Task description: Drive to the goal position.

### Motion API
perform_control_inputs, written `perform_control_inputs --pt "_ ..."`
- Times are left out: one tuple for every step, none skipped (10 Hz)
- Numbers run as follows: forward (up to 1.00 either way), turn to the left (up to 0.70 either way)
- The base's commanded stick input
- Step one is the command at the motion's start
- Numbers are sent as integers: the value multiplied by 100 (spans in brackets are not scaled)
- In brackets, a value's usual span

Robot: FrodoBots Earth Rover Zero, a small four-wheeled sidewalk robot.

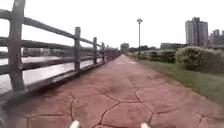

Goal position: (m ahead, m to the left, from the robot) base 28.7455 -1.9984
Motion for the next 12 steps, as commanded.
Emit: perform_control_inputs --pt "70 0" --pt "70 0" --pt "70 0" --pt "70 0" --pt "70 0" --pt "70 0" --pt "70 0" --pt "70 0" --pt "70 0" --pt "70 0" --pt "70 0" --pt "70 0"
